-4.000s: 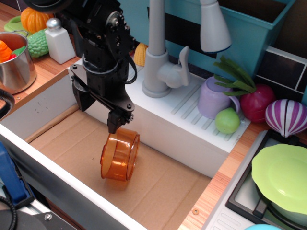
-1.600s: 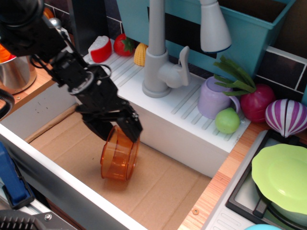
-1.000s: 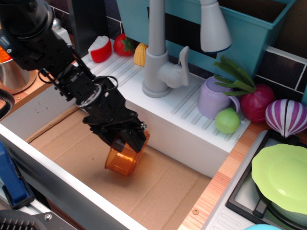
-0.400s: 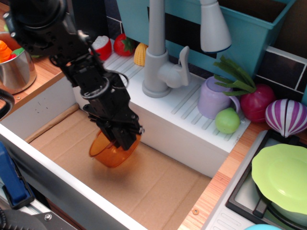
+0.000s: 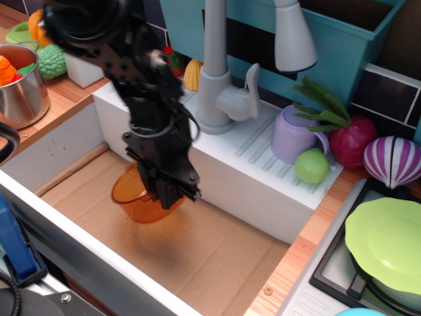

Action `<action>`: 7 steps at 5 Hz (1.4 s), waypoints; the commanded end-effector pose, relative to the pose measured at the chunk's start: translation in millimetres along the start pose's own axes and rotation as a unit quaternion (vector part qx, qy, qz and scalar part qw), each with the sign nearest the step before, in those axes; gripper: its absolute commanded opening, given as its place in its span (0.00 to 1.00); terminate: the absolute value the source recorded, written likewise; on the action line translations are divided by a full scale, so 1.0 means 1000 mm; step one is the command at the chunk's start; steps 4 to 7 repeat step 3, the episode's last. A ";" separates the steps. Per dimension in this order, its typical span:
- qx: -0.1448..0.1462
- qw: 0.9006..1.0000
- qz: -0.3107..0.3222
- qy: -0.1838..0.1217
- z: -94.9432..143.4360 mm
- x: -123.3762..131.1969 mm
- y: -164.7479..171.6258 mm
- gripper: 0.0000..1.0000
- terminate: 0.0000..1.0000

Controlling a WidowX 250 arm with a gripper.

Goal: Flip orange pot upright in sink

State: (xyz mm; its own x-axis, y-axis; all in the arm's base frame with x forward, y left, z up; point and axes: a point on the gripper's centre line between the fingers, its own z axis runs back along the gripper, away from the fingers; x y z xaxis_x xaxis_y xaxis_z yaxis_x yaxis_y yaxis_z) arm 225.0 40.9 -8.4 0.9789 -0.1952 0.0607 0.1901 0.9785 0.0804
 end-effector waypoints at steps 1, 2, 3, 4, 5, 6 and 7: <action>0.035 0.999 -0.027 -0.025 0.008 -0.003 0.000 1.00 0.00; 0.029 0.999 -0.011 -0.043 0.005 -0.007 -0.002 1.00 0.00; 0.029 0.999 -0.011 -0.043 0.005 -0.007 -0.002 1.00 1.00; 0.029 0.999 -0.011 -0.043 0.005 -0.007 -0.002 1.00 1.00; 0.029 0.999 -0.011 -0.043 0.005 -0.007 -0.002 1.00 1.00; 0.029 0.999 -0.011 -0.043 0.005 -0.007 -0.002 1.00 1.00; 0.029 0.999 -0.011 -0.043 0.005 -0.007 -0.002 1.00 1.00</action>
